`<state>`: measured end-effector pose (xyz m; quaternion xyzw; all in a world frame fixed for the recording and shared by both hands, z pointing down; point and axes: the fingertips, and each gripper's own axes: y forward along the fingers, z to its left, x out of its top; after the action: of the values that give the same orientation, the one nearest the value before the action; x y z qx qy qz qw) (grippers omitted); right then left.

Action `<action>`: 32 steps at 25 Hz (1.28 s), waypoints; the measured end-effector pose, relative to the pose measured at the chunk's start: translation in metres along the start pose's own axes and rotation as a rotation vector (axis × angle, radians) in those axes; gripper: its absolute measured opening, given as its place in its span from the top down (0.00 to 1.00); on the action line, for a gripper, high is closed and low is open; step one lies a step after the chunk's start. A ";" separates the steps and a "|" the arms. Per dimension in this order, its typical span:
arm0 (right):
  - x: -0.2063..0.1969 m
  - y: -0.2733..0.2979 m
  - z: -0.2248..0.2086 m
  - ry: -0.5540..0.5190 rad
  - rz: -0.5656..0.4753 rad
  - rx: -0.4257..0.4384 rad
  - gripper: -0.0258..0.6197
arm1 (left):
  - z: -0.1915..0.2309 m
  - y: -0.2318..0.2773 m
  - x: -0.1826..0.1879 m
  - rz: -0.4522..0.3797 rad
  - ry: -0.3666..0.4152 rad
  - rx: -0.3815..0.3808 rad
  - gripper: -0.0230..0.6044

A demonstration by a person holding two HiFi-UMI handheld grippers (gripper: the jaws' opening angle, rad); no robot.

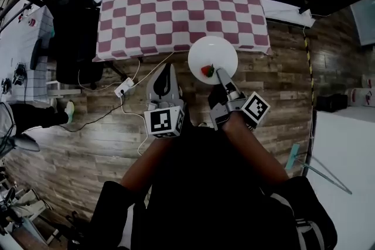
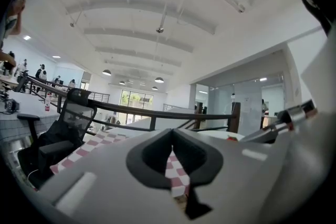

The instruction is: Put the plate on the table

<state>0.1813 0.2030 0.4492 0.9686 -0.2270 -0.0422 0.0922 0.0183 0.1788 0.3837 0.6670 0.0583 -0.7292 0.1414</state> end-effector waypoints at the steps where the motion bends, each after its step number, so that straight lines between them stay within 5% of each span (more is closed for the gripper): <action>1: -0.001 0.010 0.003 0.005 -0.001 -0.002 0.93 | 0.005 0.008 0.004 -0.005 0.006 -0.008 0.95; 6: -0.001 0.060 0.016 0.017 -0.020 0.001 0.93 | 0.018 0.043 0.032 -0.045 0.074 -0.075 0.95; 21: 0.009 0.172 0.038 0.061 -0.115 0.032 0.94 | 0.124 0.125 0.040 -0.023 0.032 -0.104 0.95; 32: 0.001 0.193 0.039 0.018 -0.117 -0.026 0.94 | 0.154 0.134 0.037 -0.037 -0.013 -0.094 0.95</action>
<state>0.0944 0.0267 0.4485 0.9792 -0.1688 -0.0420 0.1043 -0.0934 0.0038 0.3770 0.6538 0.1039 -0.7324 0.1592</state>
